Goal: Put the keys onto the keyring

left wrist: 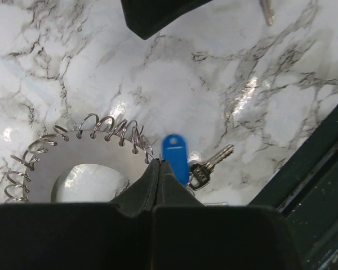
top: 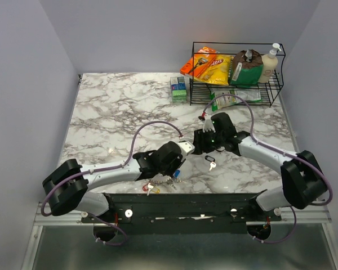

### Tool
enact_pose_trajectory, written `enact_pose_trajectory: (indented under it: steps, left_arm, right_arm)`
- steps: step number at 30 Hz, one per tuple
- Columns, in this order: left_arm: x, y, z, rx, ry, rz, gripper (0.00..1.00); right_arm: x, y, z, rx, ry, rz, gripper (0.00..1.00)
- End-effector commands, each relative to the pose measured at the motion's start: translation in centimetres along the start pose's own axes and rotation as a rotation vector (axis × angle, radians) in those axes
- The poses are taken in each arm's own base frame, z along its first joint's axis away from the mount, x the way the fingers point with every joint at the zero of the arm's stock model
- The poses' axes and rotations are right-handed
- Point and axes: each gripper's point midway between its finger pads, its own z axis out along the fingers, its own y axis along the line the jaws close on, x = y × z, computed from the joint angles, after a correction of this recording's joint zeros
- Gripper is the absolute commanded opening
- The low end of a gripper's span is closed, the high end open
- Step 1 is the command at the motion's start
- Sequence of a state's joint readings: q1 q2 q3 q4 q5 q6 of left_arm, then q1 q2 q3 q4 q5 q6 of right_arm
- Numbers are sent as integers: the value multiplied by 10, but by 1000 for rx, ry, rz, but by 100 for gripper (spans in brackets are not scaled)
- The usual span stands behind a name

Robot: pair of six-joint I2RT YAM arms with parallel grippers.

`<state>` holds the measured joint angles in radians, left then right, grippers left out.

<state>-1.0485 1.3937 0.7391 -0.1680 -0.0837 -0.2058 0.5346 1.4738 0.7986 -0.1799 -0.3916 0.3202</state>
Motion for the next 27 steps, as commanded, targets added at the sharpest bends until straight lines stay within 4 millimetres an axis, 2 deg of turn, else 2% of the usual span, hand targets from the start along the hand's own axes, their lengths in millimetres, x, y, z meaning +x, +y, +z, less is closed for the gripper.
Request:
enact_pose_trajectory:
  steps: [1, 6, 7, 9, 10, 11, 16, 19, 23, 27]
  left_arm:
    - [-15, -11, -21, 103, -76, -14, 0]
    - [-31, -5, -45, 168, -163, -57, 0]
    - [-36, -4, -53, 180, -191, -61, 0]
    - [-42, -3, -63, 215, -220, -67, 0]
    - [-47, -3, -71, 227, -251, -63, 0]
    - [-50, -3, -75, 236, -263, -60, 0]
    - [-63, -8, -95, 315, -340, -69, 0]
    - [-67, -17, -100, 380, -364, -61, 0]
    - [-69, -28, -102, 447, -376, -42, 0]
    - [-73, -34, -107, 484, -408, -25, 0]
  right_arm:
    - [-9, 26, -24, -128, -59, -164, 62]
    - [-21, 59, -54, -266, -174, -321, 80]
    - [-21, 75, -66, -348, -213, -376, 83]
    - [-20, 91, -79, -432, -257, -447, 91]
    - [-23, 111, -97, -526, -316, -525, 93]
    - [-19, 116, -101, -562, -325, -543, 96]
    - [-18, 150, -132, -756, -356, -622, 96]
    - [-18, 161, -141, -830, -359, -628, 95]
    - [-19, 164, -141, -847, -346, -631, 92]
    - [-14, 165, -134, -869, -309, -620, 84]
